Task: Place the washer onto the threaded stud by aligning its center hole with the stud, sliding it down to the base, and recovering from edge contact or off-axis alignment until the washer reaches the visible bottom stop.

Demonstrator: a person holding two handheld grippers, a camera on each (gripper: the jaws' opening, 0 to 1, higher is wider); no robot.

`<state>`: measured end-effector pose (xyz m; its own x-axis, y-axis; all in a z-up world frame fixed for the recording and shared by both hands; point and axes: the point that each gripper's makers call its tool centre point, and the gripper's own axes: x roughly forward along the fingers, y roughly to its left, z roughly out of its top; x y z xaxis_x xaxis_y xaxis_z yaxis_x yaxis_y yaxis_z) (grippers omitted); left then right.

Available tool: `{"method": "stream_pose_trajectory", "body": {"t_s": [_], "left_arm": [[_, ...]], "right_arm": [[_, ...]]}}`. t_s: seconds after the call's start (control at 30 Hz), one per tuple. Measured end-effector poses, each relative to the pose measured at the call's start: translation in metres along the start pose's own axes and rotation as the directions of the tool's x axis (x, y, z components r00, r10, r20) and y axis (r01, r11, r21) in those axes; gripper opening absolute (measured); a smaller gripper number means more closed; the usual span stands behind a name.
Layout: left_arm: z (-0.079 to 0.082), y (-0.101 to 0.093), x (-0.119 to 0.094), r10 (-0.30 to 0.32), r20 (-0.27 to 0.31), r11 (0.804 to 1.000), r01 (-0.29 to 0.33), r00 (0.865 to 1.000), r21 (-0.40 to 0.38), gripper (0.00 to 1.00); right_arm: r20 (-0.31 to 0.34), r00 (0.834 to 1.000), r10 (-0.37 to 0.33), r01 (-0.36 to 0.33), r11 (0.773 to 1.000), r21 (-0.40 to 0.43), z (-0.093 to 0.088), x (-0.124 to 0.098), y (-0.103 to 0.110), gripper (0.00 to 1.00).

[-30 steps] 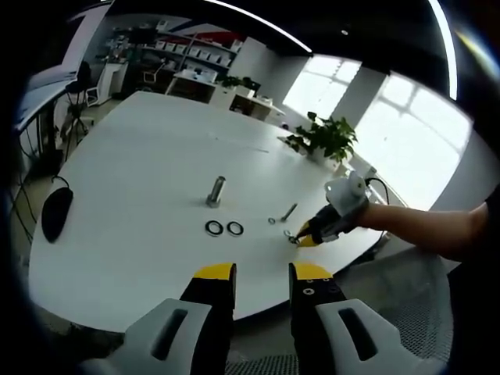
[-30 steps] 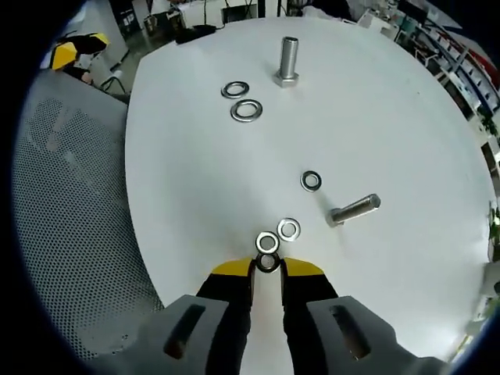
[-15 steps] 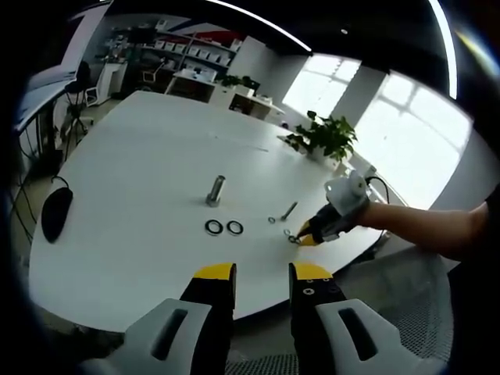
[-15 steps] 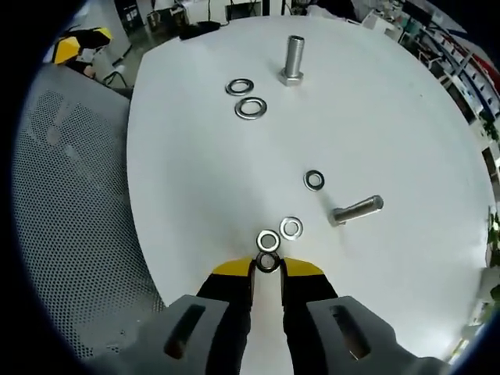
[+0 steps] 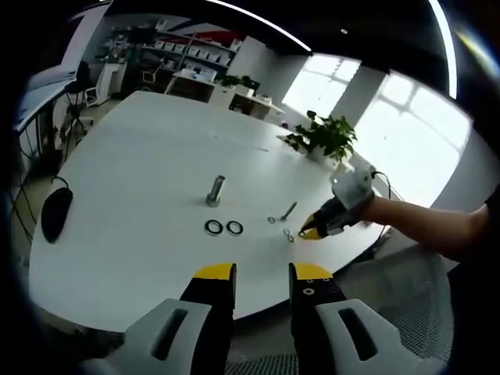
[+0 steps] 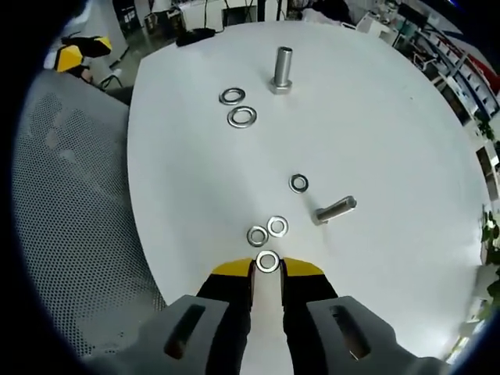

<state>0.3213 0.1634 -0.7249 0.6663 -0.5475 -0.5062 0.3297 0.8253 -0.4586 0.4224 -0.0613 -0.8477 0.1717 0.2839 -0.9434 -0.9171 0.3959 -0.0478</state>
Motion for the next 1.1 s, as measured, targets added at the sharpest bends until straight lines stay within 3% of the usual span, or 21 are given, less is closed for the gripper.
{"method": "stream_pose_trajectory", "body": {"t_s": [0.4, 1.1], "left_arm": [[0.001, 0.0, 0.0, -0.002, 0.006, 1.0, 0.002, 1.0, 0.0, 0.25], [0.002, 0.0, 0.0, -0.003, 0.008, 1.0, 0.003, 1.0, 0.001, 0.25]], "right_arm": [[0.017, 1.0, -0.017, 0.018, 1.0, -0.004, 0.007, -0.019, -0.01, 0.15], [0.114, 0.99, -0.088, 0.087, 0.996, 0.008, 0.04, -0.041, -0.036, 0.15]]}}
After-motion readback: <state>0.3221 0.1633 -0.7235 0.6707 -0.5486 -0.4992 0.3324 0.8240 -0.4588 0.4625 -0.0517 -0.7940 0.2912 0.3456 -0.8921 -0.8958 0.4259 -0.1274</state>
